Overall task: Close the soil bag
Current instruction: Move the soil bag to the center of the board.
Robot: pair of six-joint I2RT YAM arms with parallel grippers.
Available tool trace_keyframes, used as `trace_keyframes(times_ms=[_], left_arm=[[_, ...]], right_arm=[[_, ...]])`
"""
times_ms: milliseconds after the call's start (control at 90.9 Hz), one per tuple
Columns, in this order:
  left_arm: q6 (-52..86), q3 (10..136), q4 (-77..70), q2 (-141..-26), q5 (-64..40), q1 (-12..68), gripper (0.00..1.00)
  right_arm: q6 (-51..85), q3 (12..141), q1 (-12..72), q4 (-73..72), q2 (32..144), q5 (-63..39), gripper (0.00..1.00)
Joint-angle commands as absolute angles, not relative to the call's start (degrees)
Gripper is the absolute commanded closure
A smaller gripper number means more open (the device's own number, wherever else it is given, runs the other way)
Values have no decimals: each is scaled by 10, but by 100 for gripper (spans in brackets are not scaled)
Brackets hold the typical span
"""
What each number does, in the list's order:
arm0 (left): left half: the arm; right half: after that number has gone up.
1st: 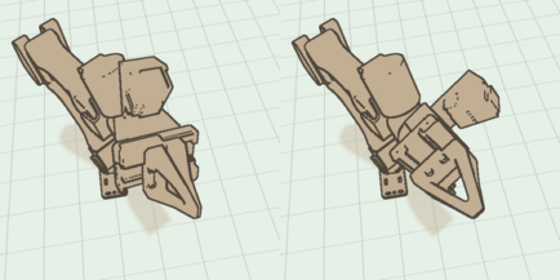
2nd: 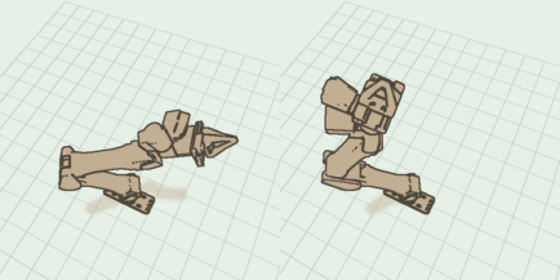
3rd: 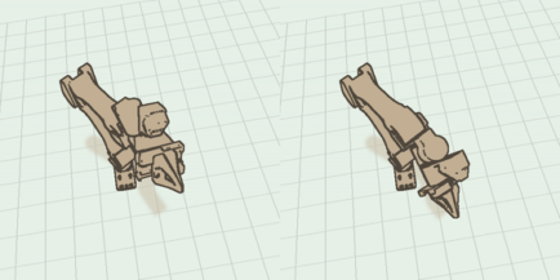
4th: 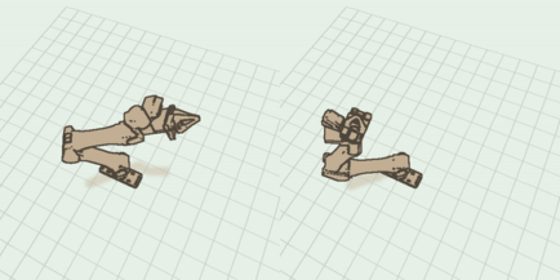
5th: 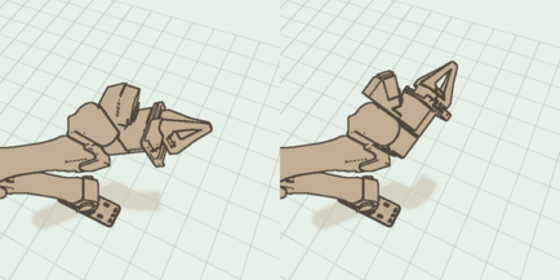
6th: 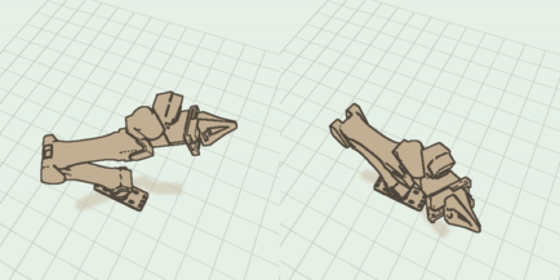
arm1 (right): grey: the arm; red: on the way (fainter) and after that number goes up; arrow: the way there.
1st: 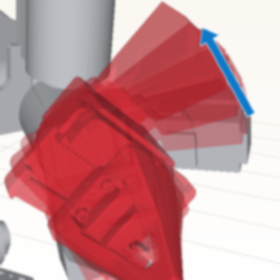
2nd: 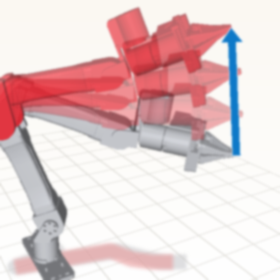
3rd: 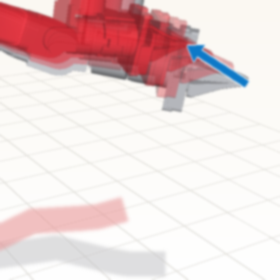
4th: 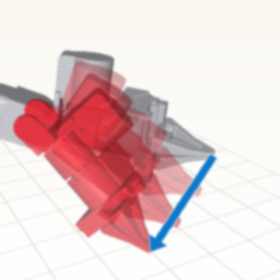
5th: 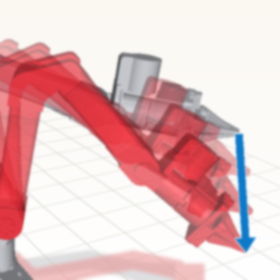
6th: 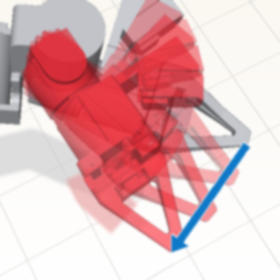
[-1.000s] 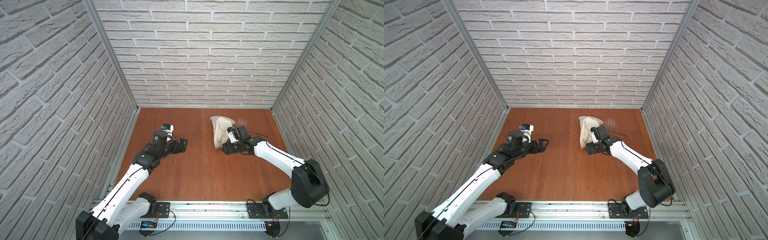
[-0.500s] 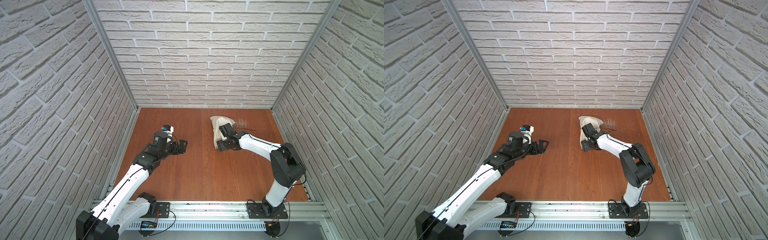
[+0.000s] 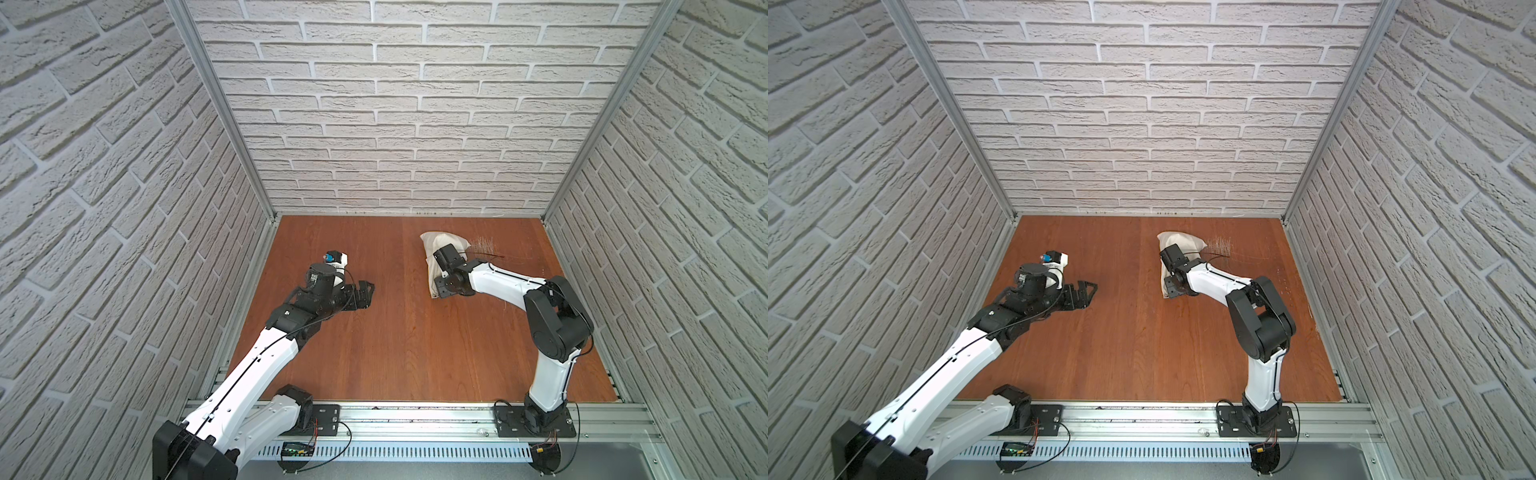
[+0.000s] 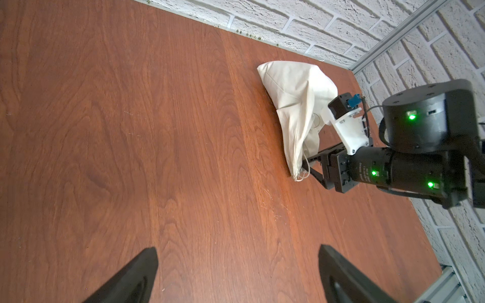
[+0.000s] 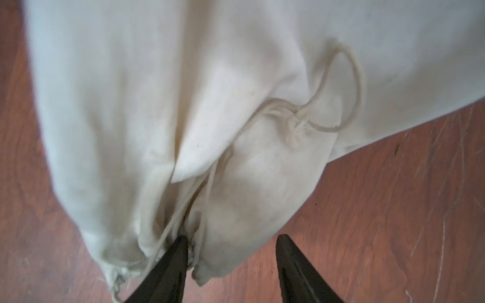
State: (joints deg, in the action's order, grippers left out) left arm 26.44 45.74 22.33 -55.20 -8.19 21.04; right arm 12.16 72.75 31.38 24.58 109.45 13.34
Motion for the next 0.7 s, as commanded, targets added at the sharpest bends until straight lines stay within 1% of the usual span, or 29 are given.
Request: trace_keyframes(times_ms=[0, 77, 132, 176, 440, 693], left_arm=[[253, 453, 215, -553, -75, 212, 2], [254, 452, 214, -555, -73, 212, 1], [254, 452, 213, -557, -74, 212, 1], [254, 452, 211, -558, -74, 212, 2], [257, 451, 196, -570, -85, 212, 1], [266, 454, 161, -597, -121, 217, 1]], right_arm=[[126, 740, 310, 226, 1099, 127, 64], [127, 738, 310, 219, 1091, 124, 86], [128, 735, 310, 218, 1080, 123, 93], [129, 733, 310, 219, 1068, 124, 96], [149, 700, 310, 205, 958, 95, 97], [160, 712, 310, 236, 879, 61, 97]])
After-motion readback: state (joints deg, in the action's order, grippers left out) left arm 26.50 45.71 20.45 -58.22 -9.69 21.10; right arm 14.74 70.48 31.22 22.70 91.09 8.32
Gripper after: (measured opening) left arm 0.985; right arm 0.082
